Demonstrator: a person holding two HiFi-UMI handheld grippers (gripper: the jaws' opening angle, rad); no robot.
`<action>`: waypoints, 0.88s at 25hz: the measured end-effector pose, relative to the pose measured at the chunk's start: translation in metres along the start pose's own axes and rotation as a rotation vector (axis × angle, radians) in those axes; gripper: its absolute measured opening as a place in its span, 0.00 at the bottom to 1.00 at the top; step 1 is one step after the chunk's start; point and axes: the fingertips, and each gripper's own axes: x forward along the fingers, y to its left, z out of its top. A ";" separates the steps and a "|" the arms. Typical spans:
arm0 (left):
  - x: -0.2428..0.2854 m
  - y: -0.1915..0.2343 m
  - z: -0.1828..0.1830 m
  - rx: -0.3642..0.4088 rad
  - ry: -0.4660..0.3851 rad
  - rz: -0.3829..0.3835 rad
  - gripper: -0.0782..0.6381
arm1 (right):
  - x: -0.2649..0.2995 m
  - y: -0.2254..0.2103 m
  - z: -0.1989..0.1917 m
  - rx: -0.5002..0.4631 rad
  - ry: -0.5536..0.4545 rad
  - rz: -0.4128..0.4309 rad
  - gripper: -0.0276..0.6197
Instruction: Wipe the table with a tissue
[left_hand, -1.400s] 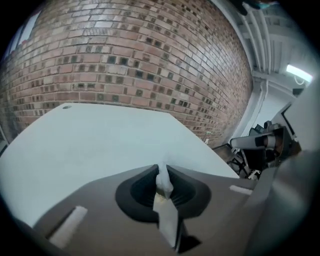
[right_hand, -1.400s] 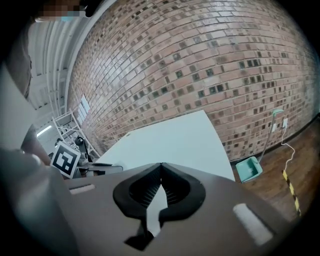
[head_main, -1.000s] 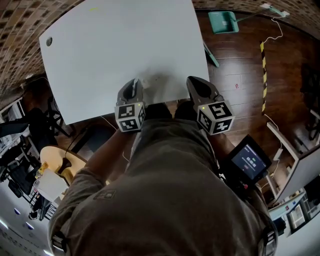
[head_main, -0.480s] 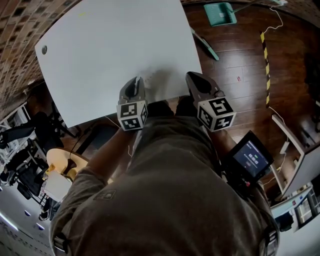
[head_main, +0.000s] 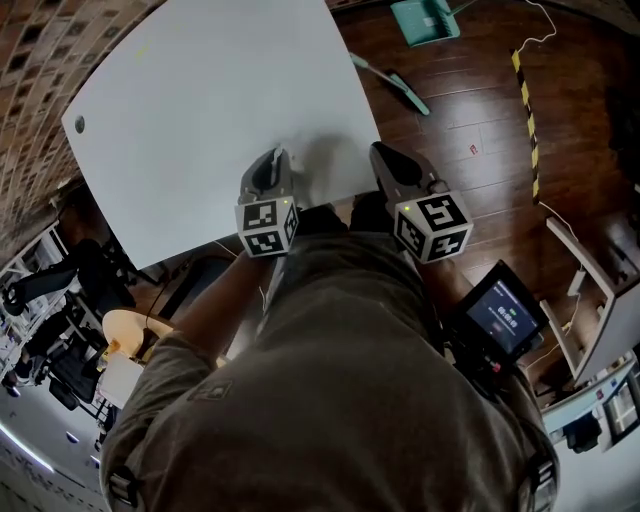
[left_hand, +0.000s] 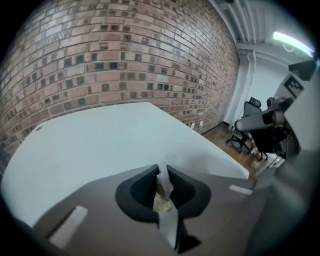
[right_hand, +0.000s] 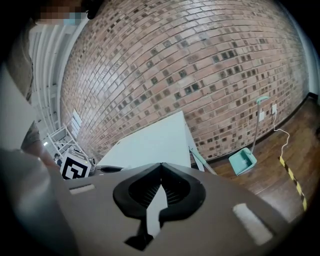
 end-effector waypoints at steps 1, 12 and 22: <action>0.002 -0.002 0.002 0.005 -0.001 -0.006 0.15 | -0.001 -0.002 0.000 0.003 -0.003 -0.004 0.06; 0.014 -0.006 0.007 0.074 0.021 -0.009 0.15 | -0.002 -0.008 0.006 0.012 -0.020 -0.017 0.06; -0.003 0.029 -0.012 0.077 0.049 0.077 0.15 | 0.006 0.012 0.008 -0.033 -0.001 0.032 0.06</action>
